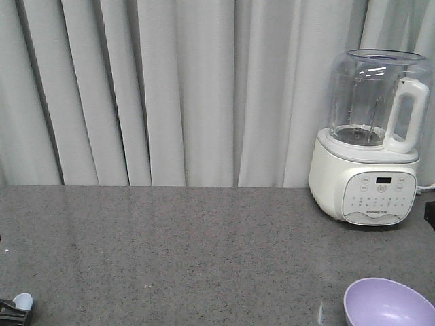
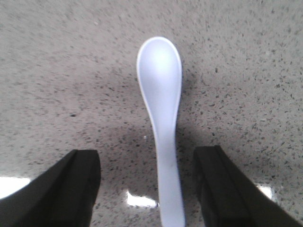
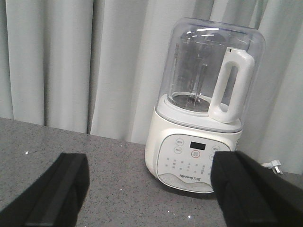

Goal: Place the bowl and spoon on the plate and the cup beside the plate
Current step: 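Position left gripper over white spoon and right gripper at lavender bowl rim, then grasp the spoon handle with left gripper and bowl rim with right gripper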

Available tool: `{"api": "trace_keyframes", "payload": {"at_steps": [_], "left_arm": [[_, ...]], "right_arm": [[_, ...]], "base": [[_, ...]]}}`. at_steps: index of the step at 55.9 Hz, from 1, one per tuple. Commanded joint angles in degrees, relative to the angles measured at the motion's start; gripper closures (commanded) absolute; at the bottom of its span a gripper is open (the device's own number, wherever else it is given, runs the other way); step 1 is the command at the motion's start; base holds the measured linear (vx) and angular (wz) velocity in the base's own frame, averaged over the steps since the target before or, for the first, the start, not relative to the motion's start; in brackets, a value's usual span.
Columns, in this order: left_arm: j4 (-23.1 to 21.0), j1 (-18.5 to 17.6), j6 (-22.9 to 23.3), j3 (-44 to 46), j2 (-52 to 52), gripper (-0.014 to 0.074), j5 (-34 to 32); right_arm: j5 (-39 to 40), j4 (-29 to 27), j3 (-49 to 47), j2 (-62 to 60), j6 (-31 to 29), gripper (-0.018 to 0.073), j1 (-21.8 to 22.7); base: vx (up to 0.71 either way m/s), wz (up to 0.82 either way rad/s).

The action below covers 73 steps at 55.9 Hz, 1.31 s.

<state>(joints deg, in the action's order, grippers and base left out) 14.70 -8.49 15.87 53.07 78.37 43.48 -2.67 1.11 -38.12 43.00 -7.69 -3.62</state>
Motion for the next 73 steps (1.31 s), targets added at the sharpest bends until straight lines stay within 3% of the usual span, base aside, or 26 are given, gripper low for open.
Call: {"api": "trace_keyframes", "payload": {"at_steps": [1, 16, 39, 45, 62, 73], "left_arm": [[-2.0, -0.4, -0.9, 4.1, 1.7, 0.0059, 0.6], [-5.8, -0.4, -3.3, 4.6, 7.1, 0.0059, 1.1], [-6.7, -0.4, -5.2, 4.6, 10.9, 0.0134, 1.1], [-7.4, -0.4, -5.2, 4.6, 11.5, 0.0212, 1.6], [-9.3, -0.4, -6.3, 4.6, 11.5, 0.0598, 2.9], [-9.3, -0.4, -8.3, 4.7, 11.1, 0.0606, 3.6]], "right_arm": [[4.2, 0.1, -2.0, 0.1, -0.4, -0.0015, 0.0], [4.2, 0.1, -2.0, 0.1, -0.7, -0.0015, 0.0], [4.2, 0.1, -2.0, 0.1, -0.7, -0.0015, 0.0], [4.1, 0.1, -2.0, 0.1, -0.7, -0.0015, 0.0], [4.1, 0.1, -2.0, 0.1, -0.7, -0.0015, 0.0], [4.0, 0.1, -2.0, 0.1, -0.7, -0.0015, 0.0]], "base": [[0.00, 0.00], [0.00, 0.00], [0.00, 0.00], [0.00, 0.00], [0.00, 0.00], [0.00, 0.00]]}}
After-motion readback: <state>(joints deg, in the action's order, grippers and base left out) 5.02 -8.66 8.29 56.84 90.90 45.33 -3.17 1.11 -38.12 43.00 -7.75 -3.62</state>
